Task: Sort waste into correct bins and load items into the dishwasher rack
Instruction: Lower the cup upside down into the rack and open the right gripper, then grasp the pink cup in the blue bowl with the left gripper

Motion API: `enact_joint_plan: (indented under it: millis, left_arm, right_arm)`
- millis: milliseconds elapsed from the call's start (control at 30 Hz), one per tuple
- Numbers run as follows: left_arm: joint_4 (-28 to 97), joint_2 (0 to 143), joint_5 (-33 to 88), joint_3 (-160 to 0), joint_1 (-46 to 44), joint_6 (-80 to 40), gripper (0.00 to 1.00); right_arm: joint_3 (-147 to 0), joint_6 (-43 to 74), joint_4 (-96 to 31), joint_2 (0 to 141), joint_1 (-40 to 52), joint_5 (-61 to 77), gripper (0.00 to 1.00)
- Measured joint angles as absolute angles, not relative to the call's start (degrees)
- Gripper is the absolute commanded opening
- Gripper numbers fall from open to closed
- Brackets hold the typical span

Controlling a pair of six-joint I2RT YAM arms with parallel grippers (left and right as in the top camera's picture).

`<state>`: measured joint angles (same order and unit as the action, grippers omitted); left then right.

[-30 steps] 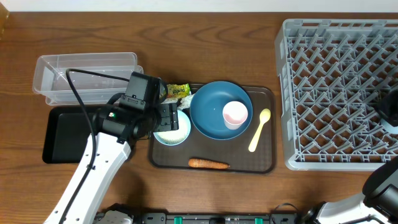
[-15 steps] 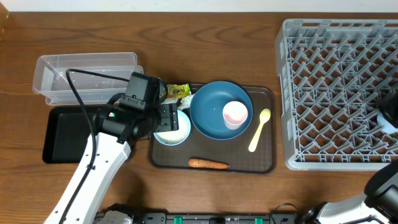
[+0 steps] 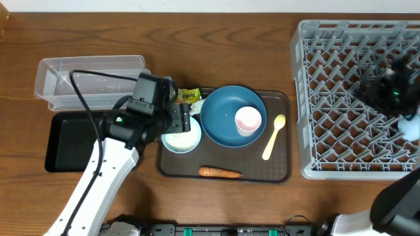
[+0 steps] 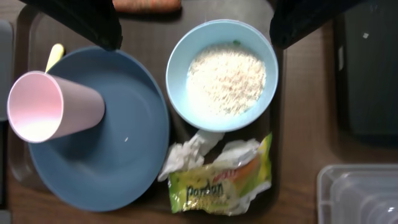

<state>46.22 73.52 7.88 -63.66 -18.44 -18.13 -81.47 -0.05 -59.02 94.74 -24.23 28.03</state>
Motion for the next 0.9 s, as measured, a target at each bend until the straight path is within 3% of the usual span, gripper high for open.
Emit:
enact_joint_plan:
  millis: [333, 700, 767, 900]
  left_arm:
    - [35.5, 82.3, 10.7, -63.7, -24.6, -18.1, 0.79]
    - [24.5, 93.8, 11.6, -63.7, -34.0, -18.1, 0.78]
    - [23.2, 95.5, 11.6, -63.7, -35.2, -18.2, 0.75]
    - [22.2, 98.1, 11.7, -63.7, -36.2, -18.3, 0.55]
  right_arm:
    - [-81.8, -0.7, -60.3, 93.2, -6.5, 19.3, 0.4]
    - [-81.8, -0.6, -61.5, 93.2, -1.2, 13.1, 0.4]
    - [-81.8, -0.6, -61.8, 93.2, -0.9, 13.0, 0.4]
    - [-81.8, -0.6, -62.0, 93.2, -0.8, 12.8, 0.4]
